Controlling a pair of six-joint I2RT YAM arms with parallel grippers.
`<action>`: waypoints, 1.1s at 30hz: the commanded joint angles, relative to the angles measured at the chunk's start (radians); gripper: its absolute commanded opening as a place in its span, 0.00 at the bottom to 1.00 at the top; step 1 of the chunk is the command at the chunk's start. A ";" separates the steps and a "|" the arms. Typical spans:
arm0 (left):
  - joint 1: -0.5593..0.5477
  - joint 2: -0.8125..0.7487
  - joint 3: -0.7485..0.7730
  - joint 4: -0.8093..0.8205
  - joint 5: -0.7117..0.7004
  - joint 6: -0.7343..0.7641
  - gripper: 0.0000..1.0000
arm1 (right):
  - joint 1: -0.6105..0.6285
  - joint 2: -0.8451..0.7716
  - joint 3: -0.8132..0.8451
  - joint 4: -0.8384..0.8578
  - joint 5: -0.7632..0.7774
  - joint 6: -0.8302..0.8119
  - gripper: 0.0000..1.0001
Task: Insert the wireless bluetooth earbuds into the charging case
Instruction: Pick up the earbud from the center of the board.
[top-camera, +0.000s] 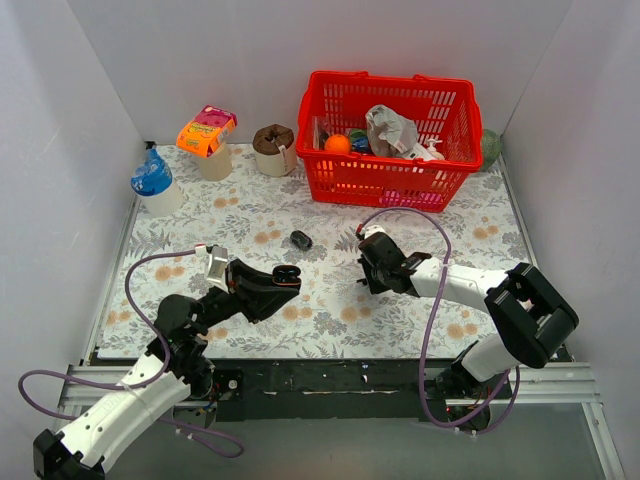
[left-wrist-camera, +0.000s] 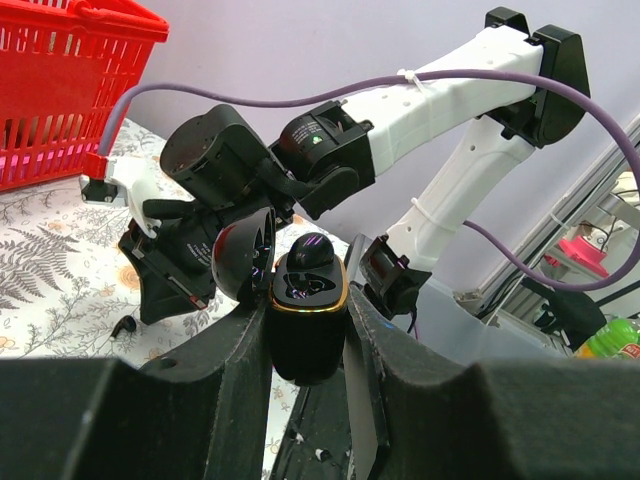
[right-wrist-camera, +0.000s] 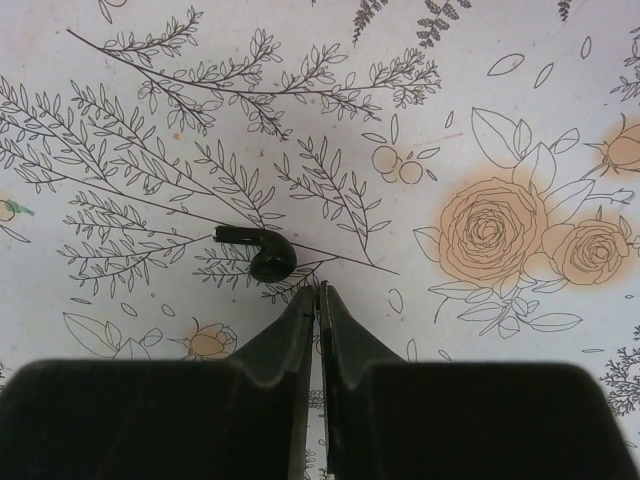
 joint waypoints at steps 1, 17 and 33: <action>-0.005 0.011 0.003 0.017 0.006 0.011 0.00 | -0.007 0.018 0.017 -0.073 0.004 -0.042 0.13; -0.003 -0.004 0.003 -0.005 0.008 0.011 0.00 | -0.009 0.058 0.054 -0.064 -0.045 -0.047 0.15; -0.003 -0.029 -0.002 -0.023 0.000 0.021 0.00 | -0.009 0.136 0.162 -0.038 -0.028 -0.212 0.14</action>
